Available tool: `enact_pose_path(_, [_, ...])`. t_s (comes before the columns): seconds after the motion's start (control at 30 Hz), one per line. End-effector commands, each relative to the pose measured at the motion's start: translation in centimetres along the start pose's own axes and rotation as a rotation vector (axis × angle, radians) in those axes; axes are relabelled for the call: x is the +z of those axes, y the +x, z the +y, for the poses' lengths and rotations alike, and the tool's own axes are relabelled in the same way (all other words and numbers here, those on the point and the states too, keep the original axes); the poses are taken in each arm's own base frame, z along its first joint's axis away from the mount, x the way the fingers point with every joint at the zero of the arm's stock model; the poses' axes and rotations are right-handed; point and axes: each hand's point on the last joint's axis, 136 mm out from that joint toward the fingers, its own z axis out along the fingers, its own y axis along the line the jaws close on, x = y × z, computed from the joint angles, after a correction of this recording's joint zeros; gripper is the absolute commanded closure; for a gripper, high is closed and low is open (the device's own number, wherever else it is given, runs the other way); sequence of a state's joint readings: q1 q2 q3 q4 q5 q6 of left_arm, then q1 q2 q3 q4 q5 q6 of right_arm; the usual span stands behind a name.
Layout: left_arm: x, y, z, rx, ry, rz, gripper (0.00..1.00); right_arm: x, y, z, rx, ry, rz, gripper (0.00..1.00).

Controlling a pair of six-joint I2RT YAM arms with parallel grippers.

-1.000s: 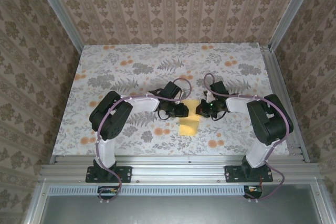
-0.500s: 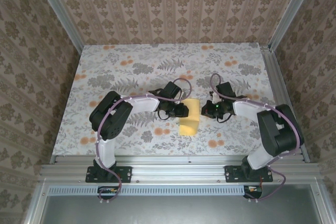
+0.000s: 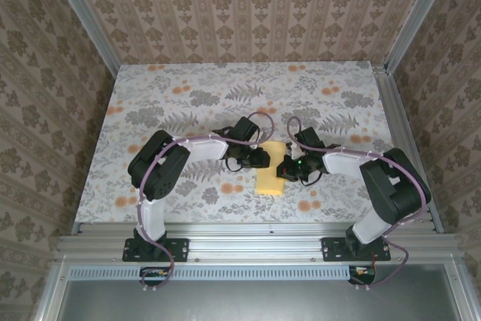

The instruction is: Fold a paper plane with a square sheet of paper (pick it up from the middle)

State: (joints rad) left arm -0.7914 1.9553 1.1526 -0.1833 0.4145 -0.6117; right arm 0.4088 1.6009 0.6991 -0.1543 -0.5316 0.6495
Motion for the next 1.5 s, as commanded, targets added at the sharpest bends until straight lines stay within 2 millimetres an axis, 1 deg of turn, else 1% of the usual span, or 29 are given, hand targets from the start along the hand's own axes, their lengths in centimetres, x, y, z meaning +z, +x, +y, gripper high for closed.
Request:
enact_pose_path(0.0, [1.8,6.0,7.0,-0.101,-0.227,0.193,0.70,0.4,1.7,-1.7,-0.007,0.067,0.060,0.95])
enact_pose_path(0.33, [1.7,6.2,7.5,-0.103,-0.242,0.202,0.70,-0.4,4.6,-5.0,-0.008,0.184,0.113,0.95])
enact_pose_path(0.63, [1.5,6.1,7.6,-0.103,-0.244,0.207,0.71,-1.3,7.1,-6.1,0.024,0.195,0.134,0.95])
enact_pose_path(0.7, [1.5,6.0,7.6,-0.102,-0.243,0.205,0.70,-1.7,7.2,-5.7,0.023,0.179,0.130,0.96])
enact_pose_path(0.8, [1.5,5.9,7.5,-0.099,-0.240,0.204,0.71,-2.5,6.5,-3.8,0.016,0.120,0.095,0.96])
enact_pose_path(0.83, [1.5,5.9,7.5,-0.100,-0.239,0.204,0.70,-3.0,5.7,-2.4,0.007,0.075,0.059,0.96])
enact_pose_path(0.93, [1.5,5.9,7.4,-0.098,-0.237,0.203,0.70,-3.8,3.4,0.8,0.010,-0.038,-0.026,0.97])
enact_pose_path(1.0, [1.5,5.9,7.4,-0.097,-0.238,0.202,0.70,-3.7,2.2,2.2,0.011,-0.083,-0.064,0.97])
enact_pose_path(1.07, [1.4,5.8,7.3,-0.097,-0.236,0.199,0.70,-3.0,1.8,2.8,0.005,-0.094,-0.060,0.97])
enact_pose_path(1.13, [1.3,5.8,7.2,-0.094,-0.237,0.197,0.71,-1.5,2.3,2.1,0.009,-0.064,-0.021,0.97])
enact_pose_path(1.23, [1.2,5.7,7.2,-0.093,-0.237,0.192,0.70,-0.2,3.1,1.1,0.021,-0.043,0.016,0.97])
enact_pose_path(1.33, [1.1,5.8,7.2,-0.090,-0.238,0.193,0.71,0.5,4.1,0.2,0.023,-0.020,0.051,0.97])
enact_pose_path(1.47, [1.1,5.9,7.3,-0.089,-0.240,0.193,0.70,0.5,5.7,-1.7,0.027,0.040,0.090,0.97])
